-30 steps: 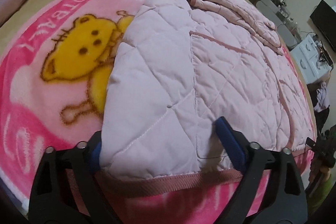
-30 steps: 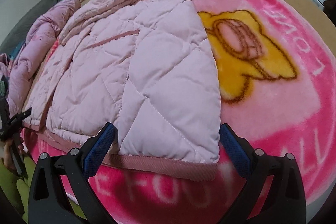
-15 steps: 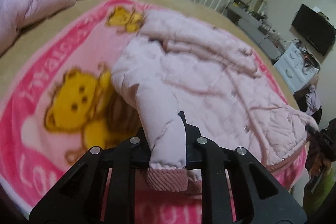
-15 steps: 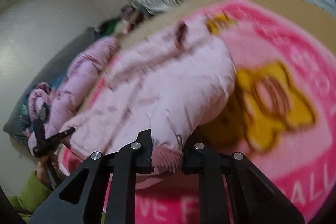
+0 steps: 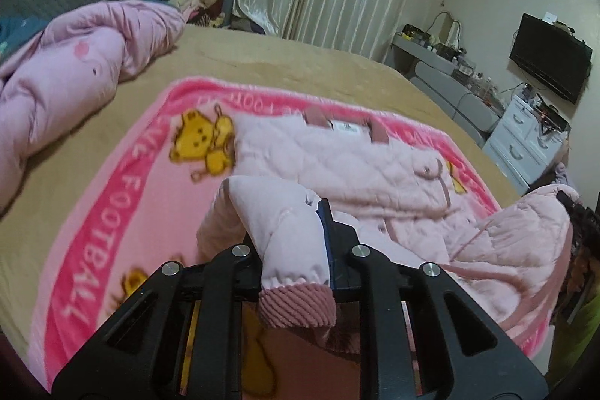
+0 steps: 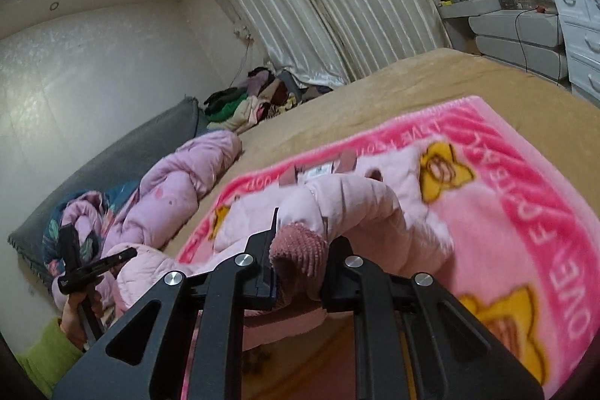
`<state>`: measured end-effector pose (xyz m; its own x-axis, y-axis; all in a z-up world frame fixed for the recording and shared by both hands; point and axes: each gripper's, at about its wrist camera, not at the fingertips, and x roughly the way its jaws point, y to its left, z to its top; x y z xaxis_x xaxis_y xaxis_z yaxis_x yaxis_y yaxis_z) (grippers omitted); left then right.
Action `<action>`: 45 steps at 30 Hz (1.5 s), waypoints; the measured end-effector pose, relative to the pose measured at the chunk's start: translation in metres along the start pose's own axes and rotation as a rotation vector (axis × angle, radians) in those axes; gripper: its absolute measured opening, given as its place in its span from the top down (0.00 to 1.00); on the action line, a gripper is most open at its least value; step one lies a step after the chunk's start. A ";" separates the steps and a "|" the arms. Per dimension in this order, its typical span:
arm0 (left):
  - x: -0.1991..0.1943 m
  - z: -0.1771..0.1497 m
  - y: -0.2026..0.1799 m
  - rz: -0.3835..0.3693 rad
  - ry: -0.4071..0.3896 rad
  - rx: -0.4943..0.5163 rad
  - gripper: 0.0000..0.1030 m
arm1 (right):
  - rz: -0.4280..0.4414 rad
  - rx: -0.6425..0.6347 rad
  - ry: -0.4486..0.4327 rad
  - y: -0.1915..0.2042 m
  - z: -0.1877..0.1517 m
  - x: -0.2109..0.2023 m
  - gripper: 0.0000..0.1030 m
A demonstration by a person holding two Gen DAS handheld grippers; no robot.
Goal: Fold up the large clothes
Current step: 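Lift the hem with both tools and fold it toward the collar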
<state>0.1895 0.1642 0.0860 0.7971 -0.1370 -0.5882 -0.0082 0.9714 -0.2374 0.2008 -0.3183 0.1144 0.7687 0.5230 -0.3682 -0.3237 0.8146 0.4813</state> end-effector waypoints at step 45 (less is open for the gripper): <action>0.141 0.120 0.002 -0.006 0.000 -0.002 0.34 | -0.360 0.316 0.197 -0.143 0.087 0.280 0.85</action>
<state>0.3742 0.1696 0.0953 0.7970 -0.1424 -0.5870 -0.0048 0.9703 -0.2419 0.5103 -0.3100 0.0123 0.6720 0.2857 -0.6832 0.1484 0.8519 0.5022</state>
